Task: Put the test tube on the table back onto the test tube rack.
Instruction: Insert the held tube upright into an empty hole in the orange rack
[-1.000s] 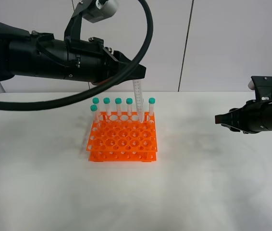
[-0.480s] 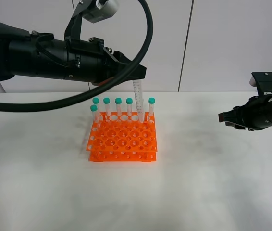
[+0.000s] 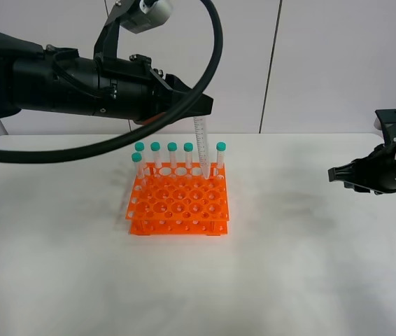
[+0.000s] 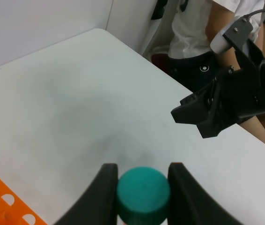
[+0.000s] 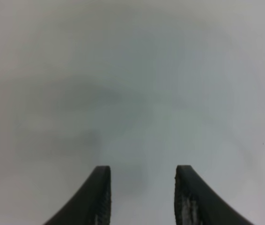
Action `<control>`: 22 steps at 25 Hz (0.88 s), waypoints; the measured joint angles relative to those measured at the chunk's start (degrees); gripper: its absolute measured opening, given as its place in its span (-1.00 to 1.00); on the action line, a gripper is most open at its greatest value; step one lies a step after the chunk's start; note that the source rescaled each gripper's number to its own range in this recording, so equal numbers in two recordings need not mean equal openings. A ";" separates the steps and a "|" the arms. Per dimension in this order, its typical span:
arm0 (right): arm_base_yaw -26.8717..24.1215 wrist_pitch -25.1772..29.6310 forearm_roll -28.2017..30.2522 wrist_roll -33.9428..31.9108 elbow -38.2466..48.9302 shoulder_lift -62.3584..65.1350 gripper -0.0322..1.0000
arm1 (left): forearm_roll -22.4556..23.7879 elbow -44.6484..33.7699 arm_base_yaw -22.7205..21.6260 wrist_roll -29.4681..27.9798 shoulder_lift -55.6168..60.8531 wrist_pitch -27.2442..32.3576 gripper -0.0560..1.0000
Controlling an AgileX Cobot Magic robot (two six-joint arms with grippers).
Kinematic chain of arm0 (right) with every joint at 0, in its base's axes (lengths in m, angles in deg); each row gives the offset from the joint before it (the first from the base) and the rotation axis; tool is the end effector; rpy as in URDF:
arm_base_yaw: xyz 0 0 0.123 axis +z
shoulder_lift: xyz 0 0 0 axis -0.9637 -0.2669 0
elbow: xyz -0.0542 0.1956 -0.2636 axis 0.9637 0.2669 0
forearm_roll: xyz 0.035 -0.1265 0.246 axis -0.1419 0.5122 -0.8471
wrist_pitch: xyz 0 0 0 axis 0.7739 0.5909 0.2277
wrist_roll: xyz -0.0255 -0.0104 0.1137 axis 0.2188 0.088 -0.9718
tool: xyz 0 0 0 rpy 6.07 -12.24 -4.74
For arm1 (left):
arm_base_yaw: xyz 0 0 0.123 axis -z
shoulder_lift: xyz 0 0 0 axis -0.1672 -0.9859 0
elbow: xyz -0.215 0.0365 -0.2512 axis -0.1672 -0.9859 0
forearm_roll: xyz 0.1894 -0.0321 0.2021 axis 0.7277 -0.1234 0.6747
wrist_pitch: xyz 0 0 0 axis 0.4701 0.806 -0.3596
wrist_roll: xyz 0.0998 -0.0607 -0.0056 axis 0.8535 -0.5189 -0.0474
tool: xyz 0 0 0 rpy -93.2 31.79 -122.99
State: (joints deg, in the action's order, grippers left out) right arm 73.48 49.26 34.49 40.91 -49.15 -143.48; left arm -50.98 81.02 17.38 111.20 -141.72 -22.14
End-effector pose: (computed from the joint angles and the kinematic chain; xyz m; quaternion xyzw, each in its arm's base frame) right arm 0.3128 -0.0109 0.2136 0.0098 0.9462 -0.0258 0.3223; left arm 0.3164 -0.2201 0.3454 0.2807 0.7732 -0.3318 0.4618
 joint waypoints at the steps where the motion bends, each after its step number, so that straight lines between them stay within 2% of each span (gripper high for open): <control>1: 0.00 0.27 0.00 -0.05 0.00 0.00 0.70 | 0.00 0.00 0.00 0.00 0.00 0.00 -0.89; 7: -0.93 2.64 0.20 -0.18 -1.26 0.00 0.70 | 0.00 0.00 0.00 0.00 0.00 0.04 -0.89; 17: -8.78 4.79 0.37 1.75 -3.13 0.00 0.70 | 0.00 0.00 0.00 0.00 0.00 0.04 -0.89; 22: -9.06 5.18 0.21 2.67 -3.13 0.00 0.70 | 0.00 0.00 0.00 0.00 0.00 0.04 -0.89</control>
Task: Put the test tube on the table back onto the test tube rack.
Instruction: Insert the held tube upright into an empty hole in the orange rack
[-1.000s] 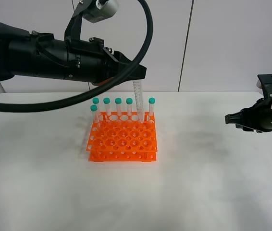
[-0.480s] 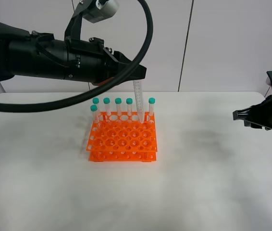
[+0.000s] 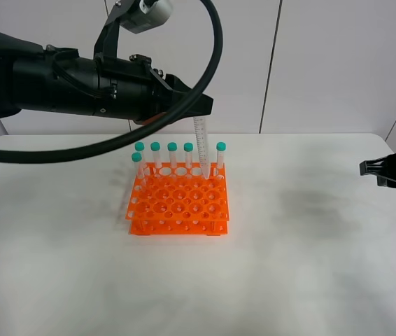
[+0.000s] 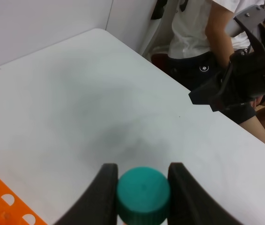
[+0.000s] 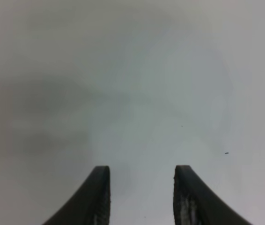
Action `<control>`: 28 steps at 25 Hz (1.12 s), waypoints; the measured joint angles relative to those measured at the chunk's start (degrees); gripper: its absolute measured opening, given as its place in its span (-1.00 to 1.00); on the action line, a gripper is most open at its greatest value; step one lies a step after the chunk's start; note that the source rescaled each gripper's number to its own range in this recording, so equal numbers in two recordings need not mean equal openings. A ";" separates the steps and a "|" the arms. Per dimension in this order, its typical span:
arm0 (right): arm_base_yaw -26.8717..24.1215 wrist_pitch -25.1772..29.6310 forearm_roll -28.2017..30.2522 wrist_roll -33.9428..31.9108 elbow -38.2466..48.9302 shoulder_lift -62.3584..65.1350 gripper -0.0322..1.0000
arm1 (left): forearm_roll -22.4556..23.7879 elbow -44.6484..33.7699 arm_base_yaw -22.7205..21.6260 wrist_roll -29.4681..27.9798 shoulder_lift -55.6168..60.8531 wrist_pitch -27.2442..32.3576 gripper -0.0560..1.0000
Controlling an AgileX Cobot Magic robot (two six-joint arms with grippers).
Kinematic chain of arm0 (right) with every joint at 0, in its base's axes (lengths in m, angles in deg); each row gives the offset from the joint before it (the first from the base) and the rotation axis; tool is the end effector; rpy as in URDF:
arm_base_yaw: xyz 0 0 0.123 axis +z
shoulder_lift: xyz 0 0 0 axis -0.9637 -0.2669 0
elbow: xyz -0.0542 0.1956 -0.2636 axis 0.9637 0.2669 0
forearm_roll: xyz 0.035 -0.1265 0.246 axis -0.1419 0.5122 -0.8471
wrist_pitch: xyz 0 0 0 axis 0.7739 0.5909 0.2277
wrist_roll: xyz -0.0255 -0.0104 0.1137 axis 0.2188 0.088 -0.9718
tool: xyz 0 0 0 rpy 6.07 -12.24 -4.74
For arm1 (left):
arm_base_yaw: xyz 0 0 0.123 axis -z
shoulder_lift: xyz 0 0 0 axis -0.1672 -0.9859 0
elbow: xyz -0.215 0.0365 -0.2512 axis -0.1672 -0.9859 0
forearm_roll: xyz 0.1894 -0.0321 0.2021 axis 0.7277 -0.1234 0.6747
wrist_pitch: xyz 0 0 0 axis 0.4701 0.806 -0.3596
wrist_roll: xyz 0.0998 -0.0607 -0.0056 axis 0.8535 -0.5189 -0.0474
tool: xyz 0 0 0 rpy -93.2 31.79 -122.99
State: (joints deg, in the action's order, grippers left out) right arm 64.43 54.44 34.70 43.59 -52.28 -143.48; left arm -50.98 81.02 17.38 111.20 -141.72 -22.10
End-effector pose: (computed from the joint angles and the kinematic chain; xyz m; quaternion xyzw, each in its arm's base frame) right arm 0.3113 -0.0625 0.2243 0.0651 0.9493 -0.0636 0.3008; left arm 0.3163 -0.2201 0.3454 0.2809 0.7731 -0.3320 0.4616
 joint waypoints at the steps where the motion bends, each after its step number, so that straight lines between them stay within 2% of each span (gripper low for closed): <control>1: 0.00 0.06 0.00 0.07 0.00 0.00 0.70 | 0.00 0.00 0.00 0.00 0.00 0.00 -0.89; 5: 0.00 0.29 -2.35 1.36 0.00 0.30 0.70 | 0.00 0.00 0.00 0.00 0.00 0.00 -0.89; 11: 0.00 0.90 -9.74 8.97 0.00 5.83 0.70 | 0.00 0.00 0.00 0.29 0.00 0.00 -0.89; 16: 0.00 5.55 -16.48 15.98 -0.05 13.96 0.70 | 0.00 0.00 0.00 0.35 0.00 0.00 -0.89; 19: 0.00 7.12 -18.99 17.55 -0.05 19.72 0.70 | 0.00 0.00 0.00 0.35 0.00 0.00 -0.89; 22: 0.00 9.89 -19.92 17.97 -0.05 26.20 0.70 | 0.00 0.00 0.00 0.35 0.00 0.00 -0.89; 28: 0.00 20.03 -21.19 20.78 -0.05 39.32 0.70 | 0.00 0.00 0.00 0.59 0.00 0.00 -0.89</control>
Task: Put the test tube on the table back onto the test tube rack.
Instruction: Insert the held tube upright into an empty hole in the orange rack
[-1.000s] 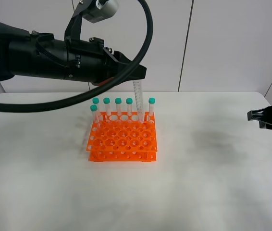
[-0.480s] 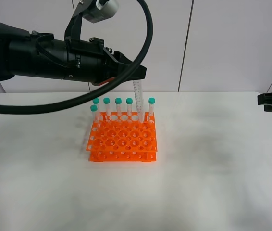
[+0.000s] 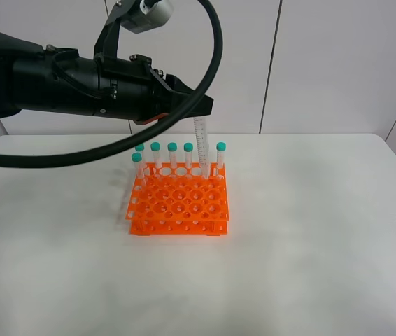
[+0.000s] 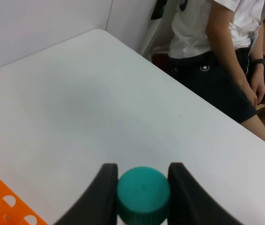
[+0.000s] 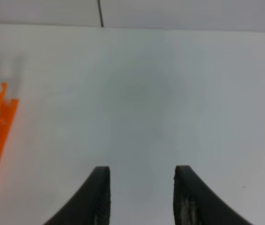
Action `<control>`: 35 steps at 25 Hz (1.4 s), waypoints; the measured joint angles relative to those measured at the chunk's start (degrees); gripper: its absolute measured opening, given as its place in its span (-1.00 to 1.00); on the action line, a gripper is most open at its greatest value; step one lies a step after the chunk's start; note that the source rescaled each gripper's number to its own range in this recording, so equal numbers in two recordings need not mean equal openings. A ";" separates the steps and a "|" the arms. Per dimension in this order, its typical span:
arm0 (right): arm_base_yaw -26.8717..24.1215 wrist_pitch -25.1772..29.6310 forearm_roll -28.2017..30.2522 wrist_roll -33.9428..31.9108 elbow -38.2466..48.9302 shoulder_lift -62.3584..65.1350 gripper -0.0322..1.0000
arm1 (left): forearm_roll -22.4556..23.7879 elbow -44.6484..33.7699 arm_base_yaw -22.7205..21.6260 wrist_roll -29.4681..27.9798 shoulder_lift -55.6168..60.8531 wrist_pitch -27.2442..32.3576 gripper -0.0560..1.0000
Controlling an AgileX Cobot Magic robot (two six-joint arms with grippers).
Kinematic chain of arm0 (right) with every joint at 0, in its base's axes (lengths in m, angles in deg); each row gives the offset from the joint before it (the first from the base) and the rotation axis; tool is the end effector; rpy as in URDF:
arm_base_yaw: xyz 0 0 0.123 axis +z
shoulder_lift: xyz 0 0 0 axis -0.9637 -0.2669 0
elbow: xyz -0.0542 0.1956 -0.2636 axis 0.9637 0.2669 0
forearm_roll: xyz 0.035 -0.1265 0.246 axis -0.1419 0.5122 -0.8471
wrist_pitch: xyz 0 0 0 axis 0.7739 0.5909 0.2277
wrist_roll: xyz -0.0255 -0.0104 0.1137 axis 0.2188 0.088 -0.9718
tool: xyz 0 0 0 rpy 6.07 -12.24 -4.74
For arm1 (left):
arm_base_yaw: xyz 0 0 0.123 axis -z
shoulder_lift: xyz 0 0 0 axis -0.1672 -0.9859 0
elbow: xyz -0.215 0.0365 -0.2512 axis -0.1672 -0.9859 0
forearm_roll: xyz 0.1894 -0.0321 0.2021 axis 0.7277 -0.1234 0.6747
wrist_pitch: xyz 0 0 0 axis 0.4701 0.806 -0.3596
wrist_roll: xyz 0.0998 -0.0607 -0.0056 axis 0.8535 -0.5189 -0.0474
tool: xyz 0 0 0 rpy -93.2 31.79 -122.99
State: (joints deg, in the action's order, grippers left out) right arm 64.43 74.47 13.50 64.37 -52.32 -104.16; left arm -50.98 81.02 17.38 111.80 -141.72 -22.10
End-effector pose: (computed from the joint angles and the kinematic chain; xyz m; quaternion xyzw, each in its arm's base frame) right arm 0.1641 -0.0131 0.3671 -0.0034 0.8841 -0.0070 0.4672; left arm 0.3163 -0.2201 0.3454 0.2850 0.7716 -0.3296 0.4634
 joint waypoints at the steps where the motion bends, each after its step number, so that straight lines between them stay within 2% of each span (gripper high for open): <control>1: 0.00 1.34 -0.12 0.26 0.00 1.76 0.70 | 0.00 0.00 0.00 0.01 0.00 0.00 -0.89; 7: 0.00 9.05 -0.36 0.58 0.00 11.95 0.70 | 0.00 0.00 0.00 0.46 0.00 0.00 -0.89; 13: 0.00 13.10 -0.36 0.64 0.00 17.77 0.70 | -0.05 0.00 0.00 0.46 0.00 0.00 -0.89; 17: 0.90 13.43 -0.90 1.12 0.05 19.60 0.70 | -0.05 0.00 0.00 0.46 0.00 0.00 -0.89; 20: 4.98 13.49 -0.57 1.34 0.11 21.07 0.70 | -0.05 0.00 0.00 0.46 0.00 0.02 -0.89; 25: 10.18 15.05 4.52 -3.28 0.54 21.64 0.70 | -0.05 0.00 0.00 0.46 0.00 0.64 -0.89; 28: 10.86 14.70 6.60 -5.78 2.74 22.61 0.70 | -0.05 0.00 0.00 0.46 0.00 0.92 -0.89; 35: 10.86 13.45 6.87 -9.98 11.63 30.01 0.70 | -0.05 0.00 0.00 0.53 0.00 1.05 -0.89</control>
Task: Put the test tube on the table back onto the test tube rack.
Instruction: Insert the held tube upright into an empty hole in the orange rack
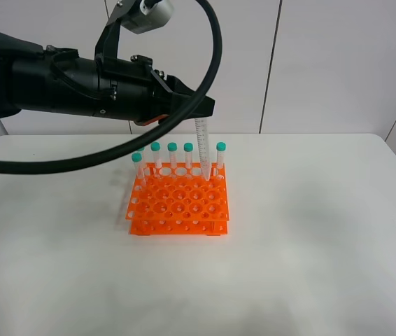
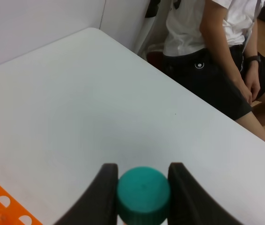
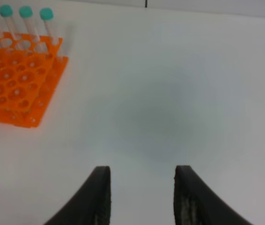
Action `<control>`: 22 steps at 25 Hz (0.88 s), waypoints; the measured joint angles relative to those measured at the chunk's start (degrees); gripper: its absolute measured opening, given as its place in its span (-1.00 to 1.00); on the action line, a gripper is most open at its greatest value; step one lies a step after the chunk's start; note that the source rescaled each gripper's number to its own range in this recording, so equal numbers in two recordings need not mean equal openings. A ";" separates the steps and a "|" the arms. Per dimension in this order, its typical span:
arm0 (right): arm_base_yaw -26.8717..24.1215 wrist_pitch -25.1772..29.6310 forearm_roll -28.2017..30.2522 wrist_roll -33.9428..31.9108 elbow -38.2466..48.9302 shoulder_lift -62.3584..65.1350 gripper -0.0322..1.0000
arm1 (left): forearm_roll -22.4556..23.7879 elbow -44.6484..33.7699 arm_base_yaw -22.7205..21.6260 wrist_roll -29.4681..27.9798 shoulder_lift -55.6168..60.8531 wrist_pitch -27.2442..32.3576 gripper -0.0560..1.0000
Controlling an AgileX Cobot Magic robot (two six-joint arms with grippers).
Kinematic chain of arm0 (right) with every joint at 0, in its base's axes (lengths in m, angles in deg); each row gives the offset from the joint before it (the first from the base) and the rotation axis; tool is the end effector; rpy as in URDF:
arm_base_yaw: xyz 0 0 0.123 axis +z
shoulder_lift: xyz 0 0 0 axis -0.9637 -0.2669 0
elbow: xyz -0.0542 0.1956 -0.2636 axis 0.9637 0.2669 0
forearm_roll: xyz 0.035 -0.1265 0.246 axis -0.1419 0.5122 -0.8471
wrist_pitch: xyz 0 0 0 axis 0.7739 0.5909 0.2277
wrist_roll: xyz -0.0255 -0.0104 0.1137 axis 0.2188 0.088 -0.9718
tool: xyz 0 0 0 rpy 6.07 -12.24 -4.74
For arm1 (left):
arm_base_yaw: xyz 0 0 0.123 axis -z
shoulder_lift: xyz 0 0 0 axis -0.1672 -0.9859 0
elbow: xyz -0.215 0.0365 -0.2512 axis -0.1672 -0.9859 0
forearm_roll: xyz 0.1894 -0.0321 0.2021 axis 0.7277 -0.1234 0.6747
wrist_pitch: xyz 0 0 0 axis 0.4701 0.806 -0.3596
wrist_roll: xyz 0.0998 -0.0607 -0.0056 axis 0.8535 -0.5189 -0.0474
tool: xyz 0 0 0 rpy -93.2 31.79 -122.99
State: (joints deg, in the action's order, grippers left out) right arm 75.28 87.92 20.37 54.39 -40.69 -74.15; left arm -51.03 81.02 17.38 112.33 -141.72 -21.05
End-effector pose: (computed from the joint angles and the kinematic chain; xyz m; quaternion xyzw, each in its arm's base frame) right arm 0.0368 0.0088 0.3203 -0.0427 0.8656 0.0231 0.4984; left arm 0.3145 -0.2213 0.3454 0.2931 0.7685 -0.3339 0.4605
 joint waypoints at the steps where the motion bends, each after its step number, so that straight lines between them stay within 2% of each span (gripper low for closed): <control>1: 0.00 0.00 0.00 -1.28 0.99 1.12 0.70 | 0.00 0.00 0.00 0.00 0.00 0.00 -0.89; 5: 0.00 0.27 0.42 -4.09 3.05 5.20 0.70 | 0.00 0.00 0.00 0.07 0.00 0.05 -0.89; 13: 0.00 1.93 3.47 -4.51 3.72 14.49 0.70 | 0.12 0.00 0.00 0.06 0.00 0.05 -0.89; 22: 0.00 3.37 4.69 -4.85 5.98 15.40 0.70 | 0.23 0.00 0.00 0.08 0.00 0.05 -0.89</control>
State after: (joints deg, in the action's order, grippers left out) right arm 75.28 91.28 25.07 49.54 -34.72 -58.75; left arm -50.81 81.02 17.38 112.41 -141.72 -21.00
